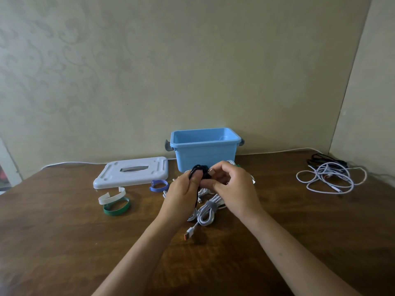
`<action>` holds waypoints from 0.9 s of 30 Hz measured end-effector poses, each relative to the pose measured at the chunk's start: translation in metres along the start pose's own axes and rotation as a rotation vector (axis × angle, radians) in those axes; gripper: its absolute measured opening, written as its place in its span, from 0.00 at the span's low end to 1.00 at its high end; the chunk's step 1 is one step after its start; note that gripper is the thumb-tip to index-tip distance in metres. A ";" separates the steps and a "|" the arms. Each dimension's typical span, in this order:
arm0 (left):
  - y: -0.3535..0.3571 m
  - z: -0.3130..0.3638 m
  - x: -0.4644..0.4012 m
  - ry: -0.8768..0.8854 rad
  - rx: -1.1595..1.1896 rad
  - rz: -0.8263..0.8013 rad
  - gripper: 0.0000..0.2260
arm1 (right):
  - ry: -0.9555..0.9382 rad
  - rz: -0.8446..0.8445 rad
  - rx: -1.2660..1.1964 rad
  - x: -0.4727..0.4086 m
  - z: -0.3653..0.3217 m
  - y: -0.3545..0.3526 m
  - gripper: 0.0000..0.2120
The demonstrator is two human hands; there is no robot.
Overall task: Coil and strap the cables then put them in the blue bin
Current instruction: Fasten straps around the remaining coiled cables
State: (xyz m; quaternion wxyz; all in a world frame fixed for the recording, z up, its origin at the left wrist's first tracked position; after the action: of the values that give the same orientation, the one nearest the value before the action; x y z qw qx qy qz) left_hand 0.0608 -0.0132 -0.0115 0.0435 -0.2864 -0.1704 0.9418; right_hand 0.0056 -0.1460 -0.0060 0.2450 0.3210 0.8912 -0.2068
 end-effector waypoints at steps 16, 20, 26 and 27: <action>0.003 0.008 0.005 0.237 -0.272 -0.251 0.01 | -0.014 -0.035 0.099 0.002 -0.001 0.005 0.16; 0.002 0.007 0.003 0.265 -0.296 -0.295 0.07 | -0.068 -0.014 0.180 -0.004 0.007 0.003 0.14; 0.001 0.005 0.002 0.263 -0.446 -0.284 0.08 | -0.057 -0.027 0.211 -0.011 0.011 0.003 0.17; 0.000 0.005 0.003 0.272 -0.485 -0.285 0.09 | -0.028 -0.032 0.195 -0.013 0.013 0.002 0.18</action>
State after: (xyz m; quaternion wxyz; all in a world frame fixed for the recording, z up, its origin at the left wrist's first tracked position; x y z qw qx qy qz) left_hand 0.0557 -0.0146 -0.0089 0.1281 -0.3851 -0.4212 0.8111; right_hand 0.0192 -0.1572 -0.0092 0.2217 0.3263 0.8682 -0.3011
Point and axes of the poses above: each hand's wrist, its own x-axis away from the middle knuckle, its own y-axis out of the palm, z = x × y, the point moved 2 cm from there along -x, towards the middle knuckle, and after that the axes turned 13 degrees about z, right-handed, at the moved point
